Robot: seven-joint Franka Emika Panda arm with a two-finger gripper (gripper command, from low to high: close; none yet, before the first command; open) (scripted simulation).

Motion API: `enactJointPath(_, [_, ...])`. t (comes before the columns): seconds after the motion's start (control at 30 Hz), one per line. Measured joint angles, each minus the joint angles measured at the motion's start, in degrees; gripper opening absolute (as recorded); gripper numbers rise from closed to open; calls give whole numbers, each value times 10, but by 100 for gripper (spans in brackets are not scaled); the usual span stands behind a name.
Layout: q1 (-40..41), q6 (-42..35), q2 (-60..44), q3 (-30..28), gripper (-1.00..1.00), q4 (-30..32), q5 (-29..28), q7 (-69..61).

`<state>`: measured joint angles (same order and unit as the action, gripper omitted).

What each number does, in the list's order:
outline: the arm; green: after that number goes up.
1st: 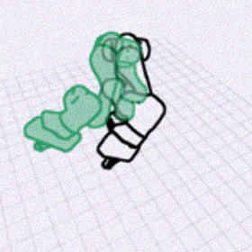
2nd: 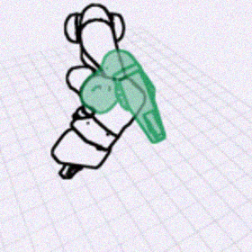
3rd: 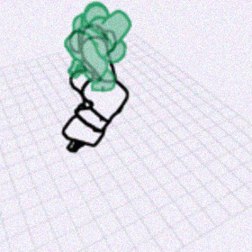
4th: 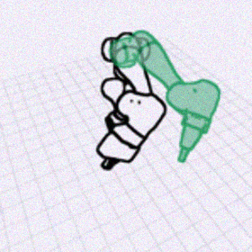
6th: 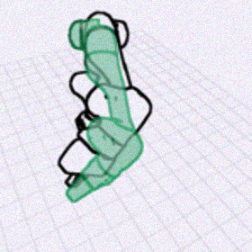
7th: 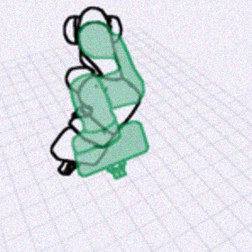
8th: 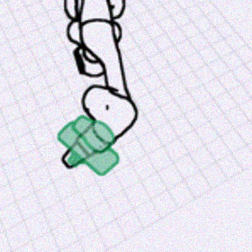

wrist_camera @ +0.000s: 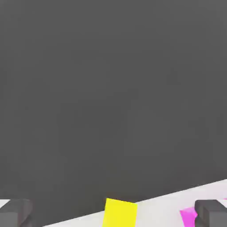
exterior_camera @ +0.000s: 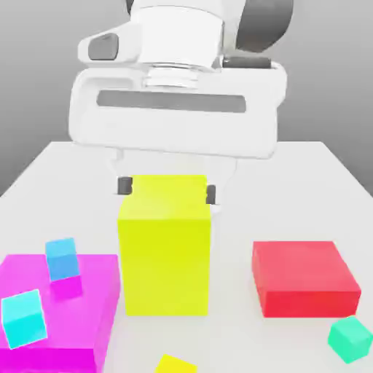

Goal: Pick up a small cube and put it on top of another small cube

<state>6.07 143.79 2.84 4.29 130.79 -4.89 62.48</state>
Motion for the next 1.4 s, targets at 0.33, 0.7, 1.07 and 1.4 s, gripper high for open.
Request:
enactJointPath(0.33, [1,60,-205,-4,0,-4,16,53])
enactJointPath(0.7, [-5,140,-320,-12,-100,-22,10,66])
enactJointPath(1.07, [56,-28,-155,-72,-100,-24,40,119])
enactJointPath(1.4, [113,-39,-143,-127,100,-23,77,162])
